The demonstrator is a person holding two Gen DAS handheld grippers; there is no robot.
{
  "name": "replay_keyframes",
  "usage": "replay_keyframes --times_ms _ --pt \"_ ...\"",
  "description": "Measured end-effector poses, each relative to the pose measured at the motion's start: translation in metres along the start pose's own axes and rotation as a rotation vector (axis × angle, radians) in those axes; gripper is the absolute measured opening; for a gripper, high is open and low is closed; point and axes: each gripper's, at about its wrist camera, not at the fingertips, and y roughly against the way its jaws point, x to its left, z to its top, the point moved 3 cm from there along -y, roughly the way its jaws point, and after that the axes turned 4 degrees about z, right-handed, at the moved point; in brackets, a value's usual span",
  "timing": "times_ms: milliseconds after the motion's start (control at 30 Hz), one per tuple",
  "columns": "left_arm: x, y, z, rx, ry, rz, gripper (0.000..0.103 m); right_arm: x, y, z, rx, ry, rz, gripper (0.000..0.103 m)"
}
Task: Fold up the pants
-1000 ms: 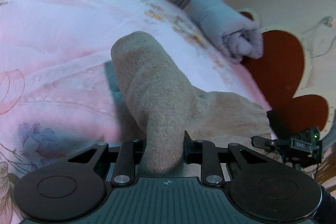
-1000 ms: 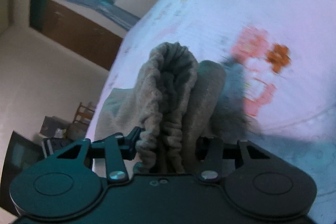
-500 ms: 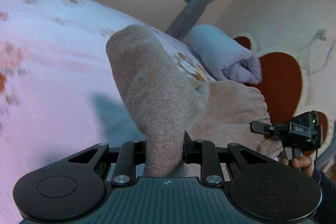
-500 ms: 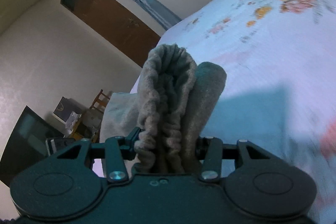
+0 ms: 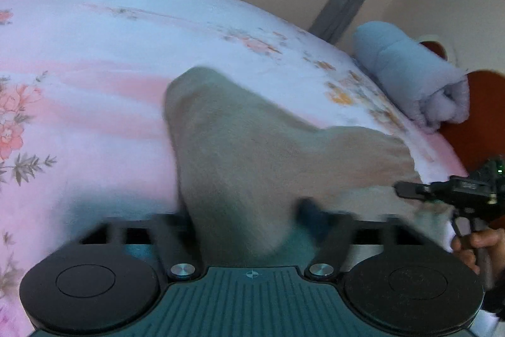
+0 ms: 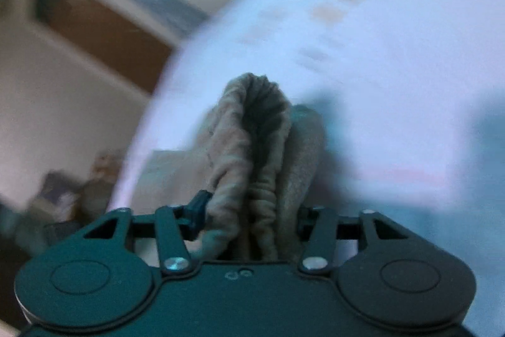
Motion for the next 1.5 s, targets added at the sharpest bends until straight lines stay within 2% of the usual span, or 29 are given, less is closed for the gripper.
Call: replay_keyframes --times_ms 67,100,233,267,300,333,367,433,500,633,800,900,967,1067,1167,1333,1500 --pt "-0.008 -0.005 -0.006 -0.056 -0.08 0.058 0.102 -0.016 0.001 -0.007 -0.042 -0.024 0.076 0.048" --pt "-0.009 -0.006 -0.006 -0.067 -0.095 0.091 0.103 -0.018 0.003 -0.011 -0.053 -0.022 0.087 0.048" --pt "-0.013 0.0 -0.002 -0.06 -0.102 0.113 0.103 -0.017 0.002 -0.009 -0.034 -0.027 0.098 0.052" --pt "-0.015 0.007 -0.001 -0.059 -0.114 0.139 0.103 -0.015 0.007 -0.009 -0.023 -0.033 0.088 0.056" --pt "-0.017 0.017 0.0 -0.063 -0.124 0.178 0.103 -0.012 0.011 -0.005 -0.027 -0.035 0.071 0.063" --pt "-0.011 0.028 -0.005 -0.071 -0.136 0.215 0.103 -0.007 0.023 -0.005 -0.049 -0.024 0.048 0.084" --pt "-0.014 0.044 -0.005 -0.088 -0.16 0.263 0.103 -0.002 0.039 -0.005 -0.087 -0.006 0.023 0.098" --pt "-0.02 0.074 -0.007 -0.119 -0.177 0.305 0.103 0.005 0.074 -0.007 -0.164 0.014 -0.019 0.097" --pt "-0.024 0.106 -0.017 -0.152 -0.185 0.315 0.103 0.016 0.108 -0.018 -0.188 0.041 -0.027 0.097" --pt "-0.041 0.177 -0.05 -0.194 -0.163 0.353 0.103 0.062 0.162 -0.055 -0.231 0.201 -0.085 0.097" --pt "-0.074 0.259 -0.096 -0.263 -0.108 0.325 0.103 0.126 0.218 -0.135 -0.339 0.396 -0.179 0.097" --pt "-0.1 0.301 -0.124 -0.285 -0.115 0.35 0.103 0.162 0.241 -0.176 -0.416 0.464 -0.195 0.097" --pt "-0.115 0.321 -0.139 -0.301 -0.144 0.354 0.103 0.182 0.256 -0.203 -0.441 0.515 -0.196 0.097" --pt "-0.137 0.349 -0.16 -0.327 -0.174 0.387 0.103 0.201 0.271 -0.225 -0.437 0.553 -0.182 0.097" --pt "-0.155 0.368 -0.179 -0.334 -0.187 0.382 0.103 0.213 0.282 -0.246 -0.419 0.563 -0.157 0.097" --pt "-0.179 0.388 -0.216 -0.342 -0.198 0.37 0.103 0.223 0.297 -0.283 -0.483 0.623 -0.222 0.097" --pt "-0.197 0.397 -0.257 -0.363 -0.214 0.408 0.103 0.215 0.305 -0.318 -0.562 0.691 -0.325 0.097"
